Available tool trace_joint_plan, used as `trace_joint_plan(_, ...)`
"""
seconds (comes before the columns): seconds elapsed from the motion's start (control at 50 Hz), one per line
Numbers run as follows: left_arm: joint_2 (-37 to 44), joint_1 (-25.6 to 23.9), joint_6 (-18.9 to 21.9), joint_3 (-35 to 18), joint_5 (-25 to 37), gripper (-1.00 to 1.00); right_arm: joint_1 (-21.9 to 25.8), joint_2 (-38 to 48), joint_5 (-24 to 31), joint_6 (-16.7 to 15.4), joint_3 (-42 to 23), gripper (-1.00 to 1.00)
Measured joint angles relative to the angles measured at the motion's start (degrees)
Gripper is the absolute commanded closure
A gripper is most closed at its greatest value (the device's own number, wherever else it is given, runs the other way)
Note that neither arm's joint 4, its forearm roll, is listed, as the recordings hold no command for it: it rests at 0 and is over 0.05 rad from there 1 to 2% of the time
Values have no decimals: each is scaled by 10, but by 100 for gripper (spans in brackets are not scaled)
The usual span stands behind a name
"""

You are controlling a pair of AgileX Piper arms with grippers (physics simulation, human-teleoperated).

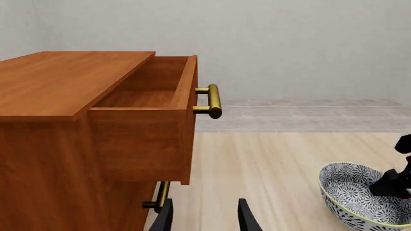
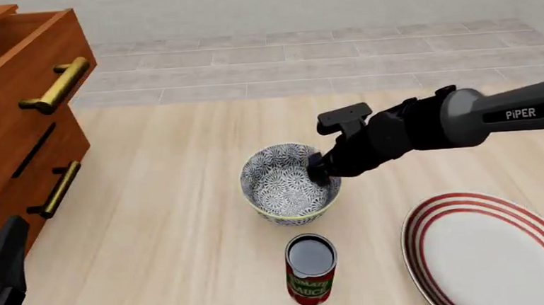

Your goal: Put the bowl on the plate.

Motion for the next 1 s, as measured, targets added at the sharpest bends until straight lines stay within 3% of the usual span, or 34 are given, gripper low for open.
trace_joint_plan(0.12,0,0,0,0,0,-100,1,6,-7,3,6,-100)
trace_joint_plan(0.14,0,0,0,0,0,-100,1,7,-8,3,7,100)
trace_joint_plan(0.52,0,0,0,0,0,-100,4,3,-7,-15,0,100)
trace_joint_plan(1.0,0,0,0,0,0,-100,1,-37,36,-20,-45,100)
